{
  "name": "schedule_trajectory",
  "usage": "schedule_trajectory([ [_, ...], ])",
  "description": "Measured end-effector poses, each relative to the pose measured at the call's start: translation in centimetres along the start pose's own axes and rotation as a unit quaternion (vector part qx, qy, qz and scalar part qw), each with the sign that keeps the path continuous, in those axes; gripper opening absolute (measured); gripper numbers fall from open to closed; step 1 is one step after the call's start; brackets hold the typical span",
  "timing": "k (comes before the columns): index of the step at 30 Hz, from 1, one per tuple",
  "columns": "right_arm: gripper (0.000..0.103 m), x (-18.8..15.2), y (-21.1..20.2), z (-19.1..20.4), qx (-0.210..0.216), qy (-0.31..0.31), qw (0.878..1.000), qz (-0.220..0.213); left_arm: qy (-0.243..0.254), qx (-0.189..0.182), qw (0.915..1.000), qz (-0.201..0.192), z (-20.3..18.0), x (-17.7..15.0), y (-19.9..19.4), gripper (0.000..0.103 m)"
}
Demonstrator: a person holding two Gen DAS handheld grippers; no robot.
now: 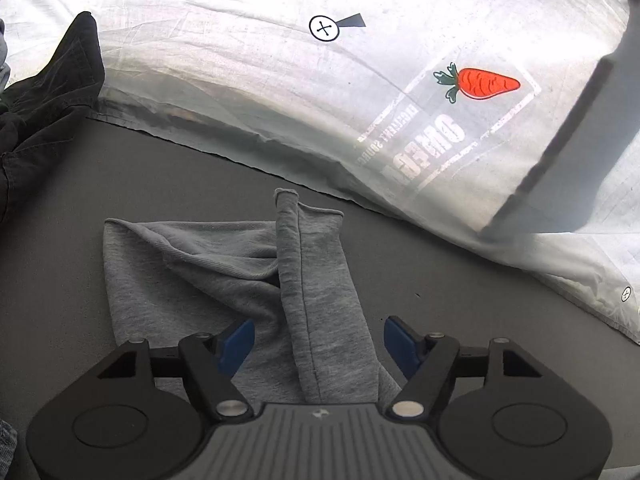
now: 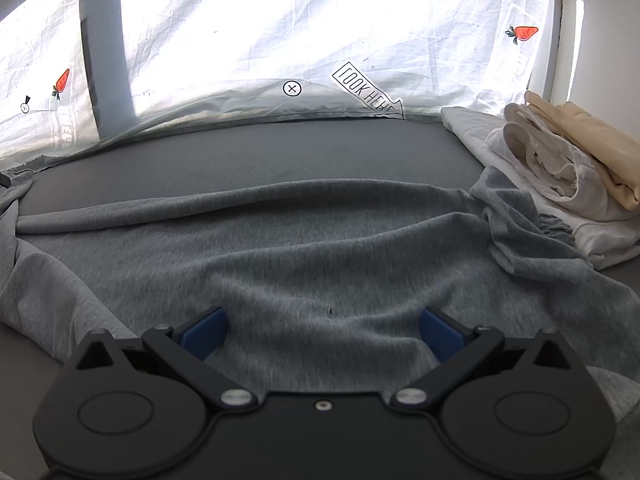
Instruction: Fold clothes
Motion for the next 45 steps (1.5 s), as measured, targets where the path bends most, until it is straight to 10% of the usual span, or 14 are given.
schedule_trajectory([
  [5,0.103,0.0,0.0,0.1,-0.001,0.001,1.000,0.000,-0.035,-0.023,0.9991,-0.003,0.5,-0.1,0.1,0.002],
  [14,0.103,0.0,0.0,0.1,-0.001,0.001,1.000,0.000,-0.087,-0.012,0.9918,-0.093,5.4,0.4,-10.4,0.002],
  [24,0.103,0.0,0.0,0.1,-0.001,0.001,1.000,0.000,-0.096,0.063,0.9883,-0.101,12.8,-8.1,-23.0,0.002],
  [33,0.103,-0.1,0.0,0.0,-0.001,0.002,1.000,-0.001,-0.171,0.101,0.9801,0.007,17.6,-16.9,-22.1,0.007],
  [41,0.103,-0.1,-0.1,0.0,-0.001,0.003,1.000,-0.001,-0.284,0.041,0.9579,0.019,19.2,-17.9,-21.3,0.057],
  [45,0.103,-0.1,-0.1,0.0,-0.001,0.003,1.000,-0.001,-0.259,0.063,0.9633,0.028,19.0,-17.4,-20.0,0.058],
])
Point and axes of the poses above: each gripper's, at about its wrist camera, not at the fingertips, and y roughly the way its jaws point, z to its left, x to its top, the point moved 8 cm from there along y, roughly the way its jaws point, and after that the axes turned 10 degrees about x, right-handed, at the moved point
